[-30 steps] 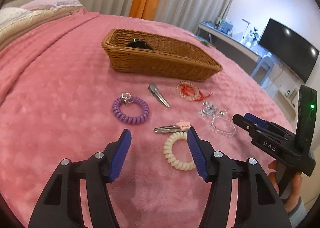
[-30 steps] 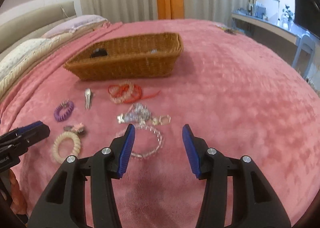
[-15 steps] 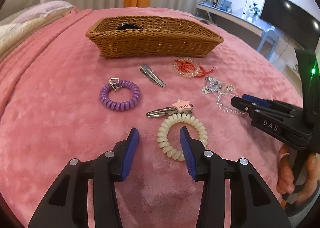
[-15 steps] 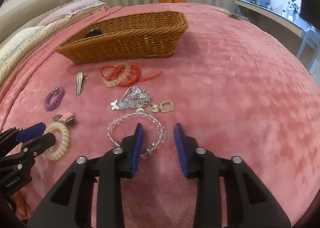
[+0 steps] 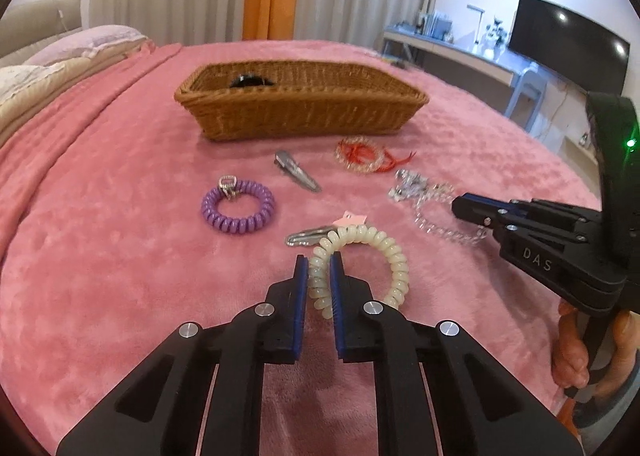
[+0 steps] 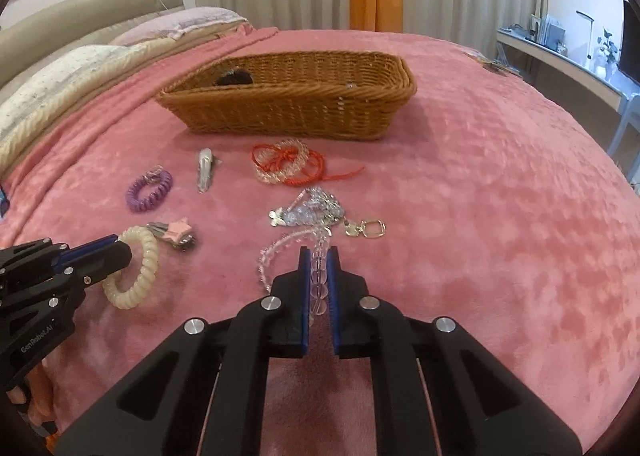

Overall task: Organize jewelry
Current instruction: 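Grasp the cream coil hair tie with the left tool while the right tool grasps the bead bracelet, then carry both items into the basket and open both tools to release them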

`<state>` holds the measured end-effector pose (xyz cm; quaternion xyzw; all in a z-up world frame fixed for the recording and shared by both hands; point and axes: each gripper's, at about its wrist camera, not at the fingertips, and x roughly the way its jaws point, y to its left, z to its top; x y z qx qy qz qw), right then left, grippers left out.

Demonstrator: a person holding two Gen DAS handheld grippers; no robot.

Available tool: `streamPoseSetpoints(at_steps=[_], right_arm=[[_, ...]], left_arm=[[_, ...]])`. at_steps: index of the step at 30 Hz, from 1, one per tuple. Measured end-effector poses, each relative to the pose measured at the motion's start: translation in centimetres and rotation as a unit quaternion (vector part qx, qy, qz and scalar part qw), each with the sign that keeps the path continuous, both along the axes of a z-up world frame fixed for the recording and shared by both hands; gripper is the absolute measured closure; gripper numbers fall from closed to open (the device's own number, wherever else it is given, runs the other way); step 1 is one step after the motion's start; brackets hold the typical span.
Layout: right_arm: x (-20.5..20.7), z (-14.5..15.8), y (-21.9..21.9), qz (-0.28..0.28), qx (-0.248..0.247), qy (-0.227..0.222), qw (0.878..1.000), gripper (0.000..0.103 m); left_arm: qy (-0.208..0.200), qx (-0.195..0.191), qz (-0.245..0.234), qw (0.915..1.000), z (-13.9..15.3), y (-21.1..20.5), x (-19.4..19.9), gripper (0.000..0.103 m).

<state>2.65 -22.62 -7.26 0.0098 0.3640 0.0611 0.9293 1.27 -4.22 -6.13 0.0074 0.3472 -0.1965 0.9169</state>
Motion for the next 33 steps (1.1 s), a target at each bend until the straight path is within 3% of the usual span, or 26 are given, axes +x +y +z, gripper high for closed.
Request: streamPoseSetpoints(at_steps=[4,12,16,22,27,33], right_arm=[[-0.4,1.3,-0.6,0.003,0.023,-0.01,1.0,0.097],[-1.5,3.2,-0.1,0.012,0.035,-0.028,0.999,0.097],[-1.5,4.1,0.0,0.02,0.052,-0.018,0.998,0.097],[-1.6,6.8,0.0,0.024,0.047,-0.039,0.998,0.097],[-0.3,10.7,0.0,0.021,0.029,-0.077,0.996,0.097],[4.5,13.2,0.7,0.021,0.009,-0.102,0.995,0.097]], left_arm=[[-0.019,-0.014,0.002,0.9997,0.9,0.5,-0.5,0.094],[-0.015,-0.027,0.008,0.9995,1.2,1.0,-0.5,0.094],[-0.029,-0.031,0.008,0.9991,2.1,1.3,-0.9,0.094],[-0.05,-0.04,0.004,0.9979,4.5,1.4,-0.8,0.094],[-0.075,-0.036,0.002,0.9966,7.3,1.8,1.5,0.094],[-0.104,-0.026,0.019,0.9941,10.7,1.9,6.4,0.094]])
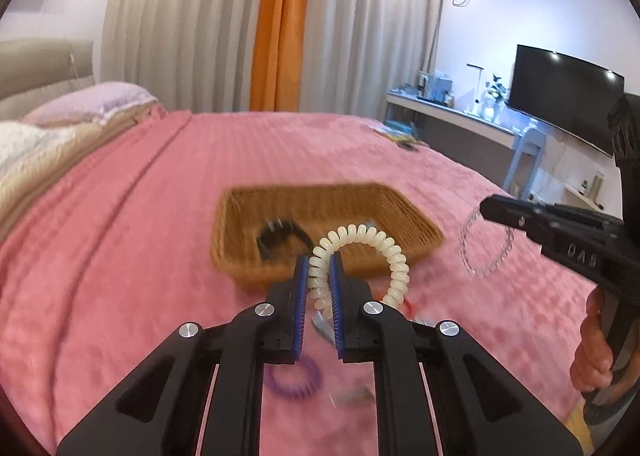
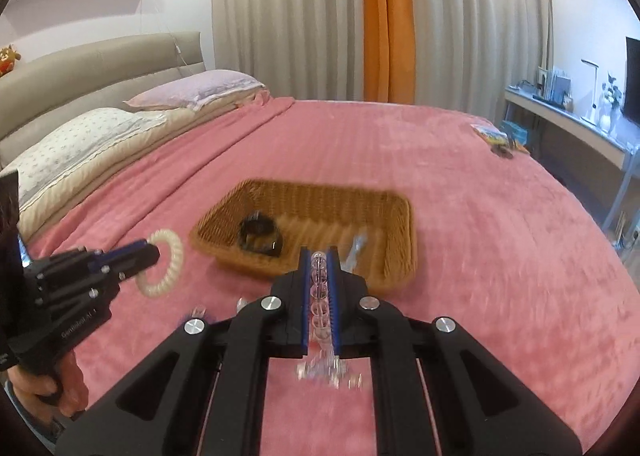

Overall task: Organize jewelry
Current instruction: 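Carry both items into the basket and open both tools to release them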

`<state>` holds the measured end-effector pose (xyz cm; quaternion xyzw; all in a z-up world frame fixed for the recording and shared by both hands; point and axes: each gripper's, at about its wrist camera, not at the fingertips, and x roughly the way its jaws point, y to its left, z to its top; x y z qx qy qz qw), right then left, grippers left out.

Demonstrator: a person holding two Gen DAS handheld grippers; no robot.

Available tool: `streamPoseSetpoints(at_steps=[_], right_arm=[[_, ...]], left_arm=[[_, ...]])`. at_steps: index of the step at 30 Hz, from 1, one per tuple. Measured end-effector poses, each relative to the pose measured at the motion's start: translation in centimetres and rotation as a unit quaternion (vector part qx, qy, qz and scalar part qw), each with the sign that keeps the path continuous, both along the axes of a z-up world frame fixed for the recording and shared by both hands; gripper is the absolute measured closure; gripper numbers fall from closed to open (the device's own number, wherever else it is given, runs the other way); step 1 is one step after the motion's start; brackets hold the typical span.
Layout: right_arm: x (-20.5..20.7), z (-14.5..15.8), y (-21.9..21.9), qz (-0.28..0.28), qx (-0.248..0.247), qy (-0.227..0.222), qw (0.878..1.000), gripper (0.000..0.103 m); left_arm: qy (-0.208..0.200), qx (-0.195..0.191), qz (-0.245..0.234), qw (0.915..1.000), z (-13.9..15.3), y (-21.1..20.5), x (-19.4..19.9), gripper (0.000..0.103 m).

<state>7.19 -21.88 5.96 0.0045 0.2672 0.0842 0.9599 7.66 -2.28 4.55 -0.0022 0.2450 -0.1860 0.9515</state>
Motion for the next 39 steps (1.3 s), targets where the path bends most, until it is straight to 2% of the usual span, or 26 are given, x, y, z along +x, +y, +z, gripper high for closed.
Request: streamPoseSetpoints(at_steps=[5,9,14,20,24,25,26,27,32,34,39], right_arm=[[5.8,-0.3,0.9,0.02,0.01,0.014,1.0,0.097],[10.7,-2.1,1.8,0.063,0.044,0.055,0.995,0.097],[15.1,-4.9,2.0,0.059,0.057,0.098,0.992,0.097],[18.0,-8.2,0.0,0.013,0.052,0.138,0.989,0.097],[18.0,-9.2,-1.7,-0.003,0.06,0.147,0.987,0.097],[17.9,-9.2,-1.9,0.001,0.063,0.145,0.987,0.096],[17.7,-9.1,-2.0,0.006,0.067,0.142,0.988,0.096],[17.5,-9.0,-2.0,0.008,0.068,0.137,0.988,0.096],[15.8,-7.2,-1.8,0.01,0.071,0.121,0.99,0.092],[14.2,-6.0,-1.7,0.015,0.072,0.108,0.991,0.089],[8.8,-3.7,-1.6,0.026,0.072,0.072,0.994,0.061]], left_arm=[[0.002,0.009,0.009,0.9999,1.0,-1.3,5.4,0.094],[0.03,0.009,0.018,0.9994,-0.6,-1.9,9.9,0.093],[0.067,0.008,0.026,0.9973,-3.5,-1.9,13.8,0.093],[0.096,0.026,0.009,0.995,-5.8,-3.6,15.9,0.093],[0.112,0.027,0.0,0.9933,-6.7,-4.2,16.6,0.091],[0.113,0.023,-0.003,0.9933,-6.7,-4.1,16.5,0.081],[0.109,0.016,-0.005,0.9939,-6.5,-3.8,16.3,0.067],[0.1,0.012,-0.003,0.9949,-6.2,-3.6,15.9,0.062],[0.073,-0.027,0.002,0.997,-3.6,-1.4,13.0,0.06],[0.064,-0.04,0.004,0.9971,-2.5,-0.3,11.8,0.056],[0.047,-0.063,0.014,0.9968,-0.5,2.2,7.5,0.055]])
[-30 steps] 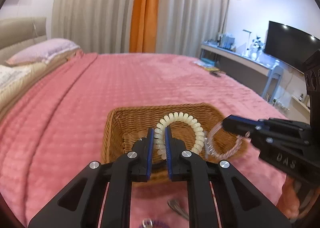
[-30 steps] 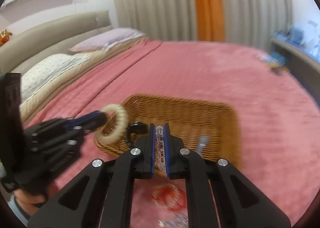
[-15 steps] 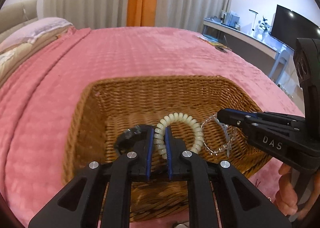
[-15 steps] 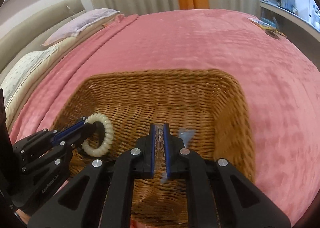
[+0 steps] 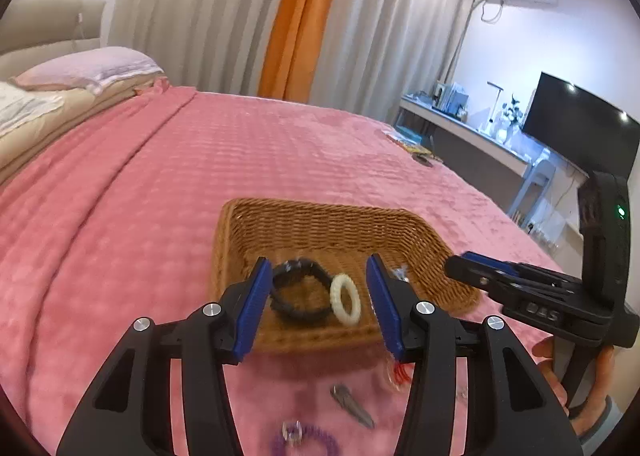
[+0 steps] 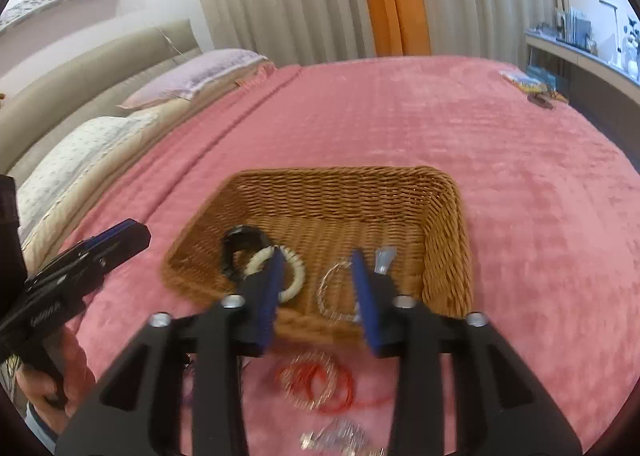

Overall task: Organize jewelry
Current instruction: 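Carry both items into the basket and open both tools to release them, then grasp the purple coil keyring with the left tool while the right tool grasps the pink star keychain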

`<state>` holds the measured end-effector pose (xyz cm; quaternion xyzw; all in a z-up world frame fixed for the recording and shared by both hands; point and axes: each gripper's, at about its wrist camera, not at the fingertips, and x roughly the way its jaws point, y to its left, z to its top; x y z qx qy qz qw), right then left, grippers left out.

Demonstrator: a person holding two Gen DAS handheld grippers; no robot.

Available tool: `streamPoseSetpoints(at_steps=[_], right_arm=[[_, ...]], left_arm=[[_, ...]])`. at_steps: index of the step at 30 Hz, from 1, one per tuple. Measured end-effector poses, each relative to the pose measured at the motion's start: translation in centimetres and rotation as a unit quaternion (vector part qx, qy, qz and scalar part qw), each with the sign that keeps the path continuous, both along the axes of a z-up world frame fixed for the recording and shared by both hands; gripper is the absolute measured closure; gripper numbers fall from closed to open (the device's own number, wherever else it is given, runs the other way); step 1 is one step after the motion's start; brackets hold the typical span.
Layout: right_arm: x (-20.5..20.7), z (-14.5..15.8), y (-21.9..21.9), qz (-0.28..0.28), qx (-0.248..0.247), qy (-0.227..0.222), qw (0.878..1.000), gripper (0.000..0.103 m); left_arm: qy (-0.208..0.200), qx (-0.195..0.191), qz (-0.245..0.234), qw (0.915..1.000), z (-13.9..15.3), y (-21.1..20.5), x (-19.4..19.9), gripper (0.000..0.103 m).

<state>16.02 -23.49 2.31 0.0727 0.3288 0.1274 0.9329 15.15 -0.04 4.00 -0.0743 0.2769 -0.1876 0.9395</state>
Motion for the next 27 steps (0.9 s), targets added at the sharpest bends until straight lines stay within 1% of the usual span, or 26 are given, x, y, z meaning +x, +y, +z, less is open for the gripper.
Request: streamPoseSetpoints(at_steps=[2,4,5,6,7,9,10,12,15,18,20,21,24,27], right_arm=[[-2.1,0.5,0.1,0.003,-0.006,-0.013,1.0,0.06],[-5.4,0.2,-0.3,0.0,-0.015,-0.029,0.999,0.053],[-6.6,-0.3,-0.4,-0.003,-0.016,-0.033,0.999,0.044],[-8.6,-1.5,-0.9,-0.015,-0.017,-0.04,0.999,0.042],[-9.8,-2.4,-1.2,-0.023,-0.02,-0.045,0.999,0.042],[-11.6,-4.4,-1.8,-0.049,-0.023,-0.048,0.997,0.042],[-12.1,-5.2,-2.0,-0.056,-0.016,-0.043,0.997,0.042],[-12.6,-6.3,-2.4,-0.065,-0.001,-0.03,0.997,0.042],[-12.9,-6.1,-2.0,-0.079,-0.021,-0.03,0.996,0.042],[-12.9,-6.4,-2.0,-0.09,-0.04,-0.022,0.995,0.042],[-13.0,-7.1,-1.9,-0.092,-0.047,-0.013,0.995,0.042],[-12.9,-7.6,-1.9,-0.092,-0.048,-0.006,0.995,0.042],[-12.4,-8.4,-1.9,-0.087,-0.052,0.011,0.995,0.042],[-12.0,-8.8,-1.8,-0.09,-0.062,0.021,0.994,0.043]], left_arm=[[-0.005,0.0,0.004,1.0,0.1,0.8,-1.8,0.054],[-0.014,0.01,0.02,0.9997,-0.4,1.7,-4.4,0.052],[-0.015,0.01,0.024,0.9996,-1.0,2.3,-5.4,0.052],[-0.014,0.006,0.031,0.9994,-1.7,2.8,-6.6,0.052],[-0.01,0.001,0.046,0.9989,-2.8,3.5,-7.9,0.052],[0.005,-0.016,0.064,0.9978,-4.3,4.3,-8.9,0.052],[0.01,-0.022,0.066,0.9975,-4.8,4.5,-9.1,0.052],[0.023,-0.027,0.071,0.9969,-5.6,4.5,-9.6,0.052],[0.029,-0.015,0.068,0.9972,-6.2,4.1,-10.0,0.052],[0.055,0.0,0.064,0.9964,-7.1,3.8,-9.3,0.052],[0.08,-0.003,0.053,0.9954,-8.1,4.1,-9.1,0.052],[0.1,-0.008,0.042,0.994,-8.7,4.1,-8.5,0.052],[0.138,-0.017,0.023,0.99,-9.8,4.0,-7.6,0.054],[0.151,-0.021,0.03,0.9879,-10.1,4.1,-6.9,0.054]])
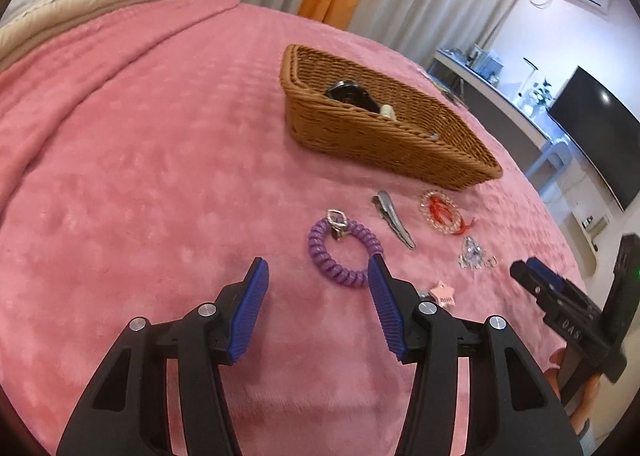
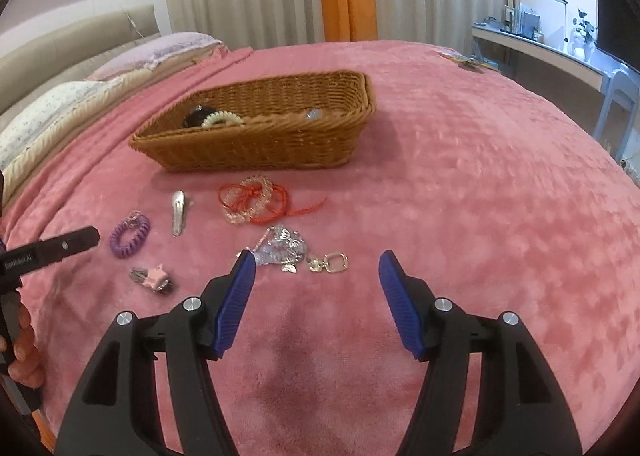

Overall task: Organize jewelry
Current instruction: 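Grasp the purple coil keyring with the left tool while the right tool grasps the pink star keychain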

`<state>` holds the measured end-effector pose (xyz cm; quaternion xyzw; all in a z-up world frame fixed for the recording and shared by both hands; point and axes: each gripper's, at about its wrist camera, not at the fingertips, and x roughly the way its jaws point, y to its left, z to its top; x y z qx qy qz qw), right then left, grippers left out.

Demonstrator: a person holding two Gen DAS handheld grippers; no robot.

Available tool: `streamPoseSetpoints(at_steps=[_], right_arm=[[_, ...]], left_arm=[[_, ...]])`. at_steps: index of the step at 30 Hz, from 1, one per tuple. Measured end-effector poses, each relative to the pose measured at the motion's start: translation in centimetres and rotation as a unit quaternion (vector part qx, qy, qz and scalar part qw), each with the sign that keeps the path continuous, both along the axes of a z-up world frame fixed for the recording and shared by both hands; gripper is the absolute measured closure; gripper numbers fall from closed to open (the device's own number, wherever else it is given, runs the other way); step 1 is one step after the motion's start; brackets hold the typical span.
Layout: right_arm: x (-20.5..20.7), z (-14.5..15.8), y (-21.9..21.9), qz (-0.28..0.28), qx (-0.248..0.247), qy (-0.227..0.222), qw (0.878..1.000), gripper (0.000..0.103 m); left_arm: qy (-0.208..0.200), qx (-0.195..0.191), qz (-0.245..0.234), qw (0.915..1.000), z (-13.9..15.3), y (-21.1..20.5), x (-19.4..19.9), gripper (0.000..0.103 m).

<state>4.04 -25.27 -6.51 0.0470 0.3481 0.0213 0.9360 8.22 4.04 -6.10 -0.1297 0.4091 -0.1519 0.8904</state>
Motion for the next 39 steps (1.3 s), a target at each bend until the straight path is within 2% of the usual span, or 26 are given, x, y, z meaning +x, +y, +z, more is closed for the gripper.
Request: streamPoseSetpoints(at_steps=[4,7,10,12,14,17,22,24,28,31,34,35,37,39], right_arm=[[0.0,-0.2,0.4,0.014,-0.005,0.001,1.0,0.047],[-0.1,-0.2,0.9,0.021,-0.013,0.0,1.0,0.053],[0.2,-0.5,1.0,0.018,-0.015,0.008,1.0,0.055],[0.5,-0.8,0.8,0.018,-0.008,0.017,1.0,0.058],[0.6,-0.8,0.4,0.021,0.006,0.024,0.999,0.06],[0.6,-0.3,0.8,0.041,0.021,0.025,0.999,0.06],[2.2,0.8,5.0,0.096,0.021,0.03,0.995,0.06],[3.0,1.1,6.5,0.108,0.018,0.034,0.993,0.06],[2.8,0.7,8.5,0.145,0.023,0.045,0.988,0.06],[3.3,0.5,9.0,0.143,0.029,0.051,0.988,0.06],[3.6,0.4,9.5,0.156,0.026,0.059,0.986,0.06],[3.6,0.2,9.7,0.167,0.022,0.065,0.984,0.06],[3.9,-0.4,10.2,0.192,0.017,0.079,0.978,0.06],[3.9,-0.7,10.5,0.204,0.021,0.086,0.975,0.06]], left_arm=[[0.014,-0.001,0.008,0.9999,-0.3,-0.3,1.3,0.054],[0.038,0.014,0.0,0.9992,-1.4,-1.3,2.9,0.054],[0.03,0.036,-0.003,0.9989,-1.5,-2.1,3.0,0.054],[0.018,0.061,0.006,0.9979,-1.5,-2.4,2.6,0.067],[0.011,0.05,-0.004,0.9987,-1.5,-2.3,2.3,0.089],[0.007,0.033,-0.017,0.9993,-1.5,-2.0,1.9,0.089],[0.013,0.016,-0.018,0.9996,-1.5,-1.5,2.0,0.092],[0.011,0.033,-0.025,0.9991,-1.1,-1.3,1.9,0.093],[-0.012,0.103,-0.04,0.9938,0.1,-1.1,1.1,0.094],[-0.023,0.105,-0.055,0.9926,0.5,-0.9,0.8,0.094],[-0.026,0.087,-0.054,0.9944,0.4,-0.1,0.3,0.094],[-0.022,0.072,-0.051,0.9959,0.3,0.3,0.3,0.094],[-0.004,0.012,-0.052,0.9986,0.1,1.9,0.5,0.094],[-0.001,-0.013,-0.044,0.9989,0.2,2.8,0.4,0.094]])
